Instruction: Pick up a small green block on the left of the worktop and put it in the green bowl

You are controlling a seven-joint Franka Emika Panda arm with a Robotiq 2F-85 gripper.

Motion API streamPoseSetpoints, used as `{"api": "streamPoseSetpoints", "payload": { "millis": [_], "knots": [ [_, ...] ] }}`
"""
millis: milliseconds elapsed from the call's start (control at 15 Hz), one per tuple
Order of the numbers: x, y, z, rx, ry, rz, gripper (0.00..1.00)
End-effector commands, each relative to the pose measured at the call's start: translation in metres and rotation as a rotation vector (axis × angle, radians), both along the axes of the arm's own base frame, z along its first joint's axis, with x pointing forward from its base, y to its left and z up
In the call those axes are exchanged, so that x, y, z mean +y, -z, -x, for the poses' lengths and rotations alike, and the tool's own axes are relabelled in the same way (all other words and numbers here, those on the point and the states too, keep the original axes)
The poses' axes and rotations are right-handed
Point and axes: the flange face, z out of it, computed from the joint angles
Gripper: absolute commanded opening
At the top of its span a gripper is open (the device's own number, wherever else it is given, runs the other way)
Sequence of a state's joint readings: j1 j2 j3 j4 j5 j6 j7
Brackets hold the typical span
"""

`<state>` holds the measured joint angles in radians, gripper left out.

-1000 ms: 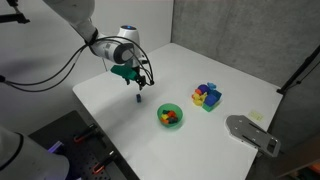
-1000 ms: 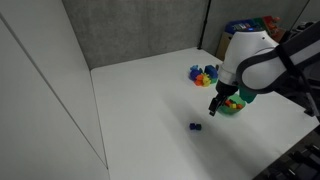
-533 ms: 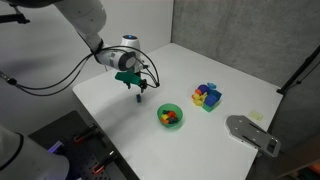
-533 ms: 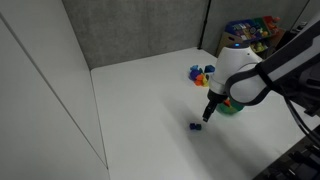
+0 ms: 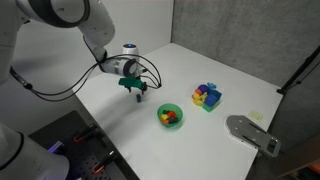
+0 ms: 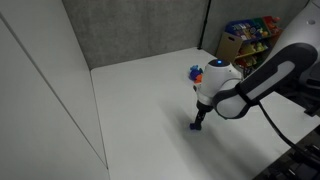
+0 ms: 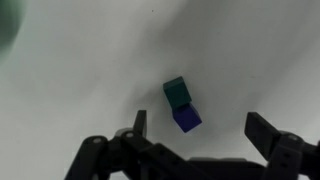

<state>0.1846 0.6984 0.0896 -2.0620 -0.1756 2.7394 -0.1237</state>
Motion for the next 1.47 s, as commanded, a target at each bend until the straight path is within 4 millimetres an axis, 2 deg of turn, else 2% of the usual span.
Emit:
{"api": "streamPoseSetpoints", "payload": {
  "millis": [0,400,467,533,800,1000,1067,1400],
  "knots": [
    [0.009,0.023,-0.012,-0.029,-0.051,0.019,1.00],
    [0.018,0.046,-0.017,-0.050,-0.086,0.033,1.00],
    [0.019,0.048,-0.018,-0.051,-0.086,0.032,0.75],
    [0.019,0.049,-0.018,-0.053,-0.084,0.031,0.74],
    [0.017,0.049,-0.022,-0.059,-0.077,0.029,0.40],
    [0.015,0.041,-0.026,-0.064,-0.063,0.030,0.16],
    [0.014,0.037,-0.028,-0.061,-0.056,0.025,0.13],
    [0.001,0.011,-0.043,-0.097,-0.015,0.023,0.13]
  ]
}}
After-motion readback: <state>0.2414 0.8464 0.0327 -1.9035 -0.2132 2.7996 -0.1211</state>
